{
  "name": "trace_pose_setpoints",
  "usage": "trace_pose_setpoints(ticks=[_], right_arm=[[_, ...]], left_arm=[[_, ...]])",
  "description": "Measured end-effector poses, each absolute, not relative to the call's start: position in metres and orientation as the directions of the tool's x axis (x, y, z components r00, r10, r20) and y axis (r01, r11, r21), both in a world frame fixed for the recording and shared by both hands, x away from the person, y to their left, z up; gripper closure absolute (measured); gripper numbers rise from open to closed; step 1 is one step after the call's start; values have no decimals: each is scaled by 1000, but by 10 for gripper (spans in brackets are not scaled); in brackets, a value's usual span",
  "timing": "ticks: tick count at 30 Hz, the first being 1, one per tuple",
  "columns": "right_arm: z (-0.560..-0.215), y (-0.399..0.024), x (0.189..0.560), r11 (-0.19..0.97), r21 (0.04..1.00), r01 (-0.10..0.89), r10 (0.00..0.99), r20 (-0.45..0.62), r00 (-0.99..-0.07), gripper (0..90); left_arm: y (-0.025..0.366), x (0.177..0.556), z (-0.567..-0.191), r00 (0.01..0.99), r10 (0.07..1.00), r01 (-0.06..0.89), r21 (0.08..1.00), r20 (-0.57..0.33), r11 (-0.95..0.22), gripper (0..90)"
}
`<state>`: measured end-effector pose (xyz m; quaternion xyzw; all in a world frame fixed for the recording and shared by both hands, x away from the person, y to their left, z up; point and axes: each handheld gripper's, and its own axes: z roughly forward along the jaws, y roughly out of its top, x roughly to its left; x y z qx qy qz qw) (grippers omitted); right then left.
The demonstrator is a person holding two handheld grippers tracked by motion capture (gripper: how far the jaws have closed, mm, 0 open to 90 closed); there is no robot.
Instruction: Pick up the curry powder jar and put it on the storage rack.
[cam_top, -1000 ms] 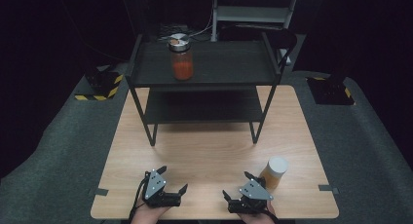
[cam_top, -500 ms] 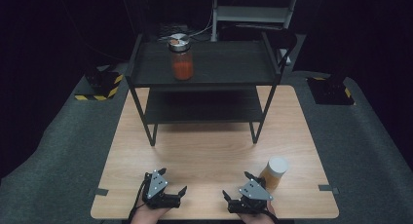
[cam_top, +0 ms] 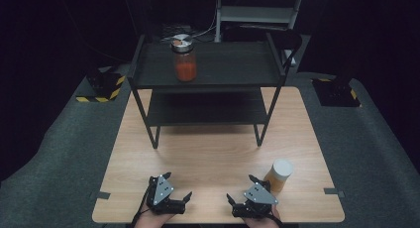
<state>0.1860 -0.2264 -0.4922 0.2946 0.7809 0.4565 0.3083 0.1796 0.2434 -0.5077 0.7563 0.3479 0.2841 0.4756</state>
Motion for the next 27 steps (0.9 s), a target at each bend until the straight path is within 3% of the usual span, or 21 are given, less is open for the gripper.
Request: trace_pose_setpoints(ticks=[16,27], right_arm=[[-488,-230,193,387,894,225,751,-164,-639,0],[-477,-236,179,337,922,188,755,-146,-639,0]], left_arm=[[240,174,-509,602,786,220,916,144,-336,5],[236,172,-509,610,771,199,907,182,-371,6]])
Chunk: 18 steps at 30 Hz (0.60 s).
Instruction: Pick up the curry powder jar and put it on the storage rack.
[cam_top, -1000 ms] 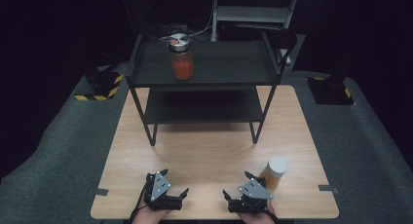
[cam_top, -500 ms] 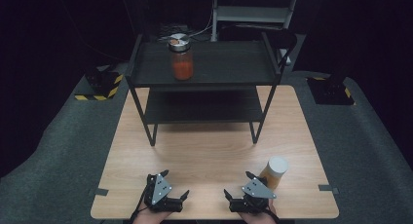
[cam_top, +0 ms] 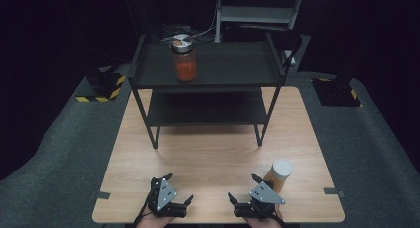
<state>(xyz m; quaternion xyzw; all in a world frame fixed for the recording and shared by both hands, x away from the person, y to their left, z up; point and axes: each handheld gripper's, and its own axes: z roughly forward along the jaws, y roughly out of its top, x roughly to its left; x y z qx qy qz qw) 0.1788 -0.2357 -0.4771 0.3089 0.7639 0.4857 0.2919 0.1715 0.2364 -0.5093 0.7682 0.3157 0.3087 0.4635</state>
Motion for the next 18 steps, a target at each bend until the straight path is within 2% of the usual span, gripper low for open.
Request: trace_pose_setpoints(ticks=[18], right_arm=[[-438,-258,157,248,964,99,778,-137,-613,0]], left_arm=[[243,174,-510,625,766,207,916,147,-344,5]])
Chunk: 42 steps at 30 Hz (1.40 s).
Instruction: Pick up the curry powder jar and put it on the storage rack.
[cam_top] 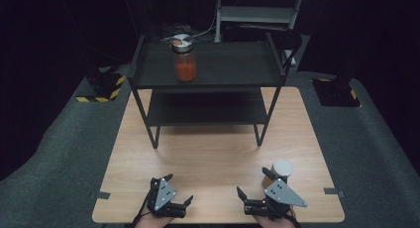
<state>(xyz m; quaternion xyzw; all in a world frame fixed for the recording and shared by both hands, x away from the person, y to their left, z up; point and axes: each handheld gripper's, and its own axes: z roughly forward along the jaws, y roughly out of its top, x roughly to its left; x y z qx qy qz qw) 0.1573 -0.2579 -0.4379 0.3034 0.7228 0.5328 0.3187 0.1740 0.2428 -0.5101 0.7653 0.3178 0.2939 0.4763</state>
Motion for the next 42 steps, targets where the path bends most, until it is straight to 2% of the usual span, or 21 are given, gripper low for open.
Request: trace_pose_setpoints(ticks=[13,27,42], right_arm=[[-424,-276,153,259,963,70,817,-180,-548,0],[-427,-298,157,255,960,114,871,-177,-459,0],[-442,-308,169,241,955,174,886,-143,-442,0]], left_arm=[[245,175,-510,635,760,206,918,139,-340,5],[246,176,-510,641,756,209,918,131,-337,5],[247,176,-510,639,759,214,919,124,-331,5]])
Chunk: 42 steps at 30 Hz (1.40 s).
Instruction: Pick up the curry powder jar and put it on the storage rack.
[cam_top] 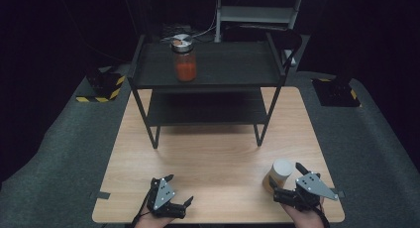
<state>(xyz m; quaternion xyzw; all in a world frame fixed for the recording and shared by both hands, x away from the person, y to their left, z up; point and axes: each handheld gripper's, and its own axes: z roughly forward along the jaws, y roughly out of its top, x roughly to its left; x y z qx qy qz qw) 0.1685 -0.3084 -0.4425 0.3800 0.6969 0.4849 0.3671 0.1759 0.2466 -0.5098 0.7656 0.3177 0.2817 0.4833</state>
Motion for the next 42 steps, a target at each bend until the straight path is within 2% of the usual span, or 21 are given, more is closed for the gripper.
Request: trace_pose_setpoints(ticks=[7,19,20,29,42], right_arm=[[-449,-313,173,221,956,194,888,-115,-444,32],[-463,-324,185,171,967,191,877,-61,-476,197],[-464,-325,185,164,969,183,875,-57,-481,233],[-468,-327,185,142,977,159,871,-47,-489,322],[-474,-325,182,132,982,135,877,-53,-477,332]], left_arm=[[246,176,-510,639,758,214,918,127,-334,6],[246,176,-510,639,759,215,919,124,-331,5],[246,176,-510,639,759,216,919,123,-331,6],[247,176,-510,638,760,216,919,122,-329,5],[248,176,-510,638,762,219,921,114,-322,6]])
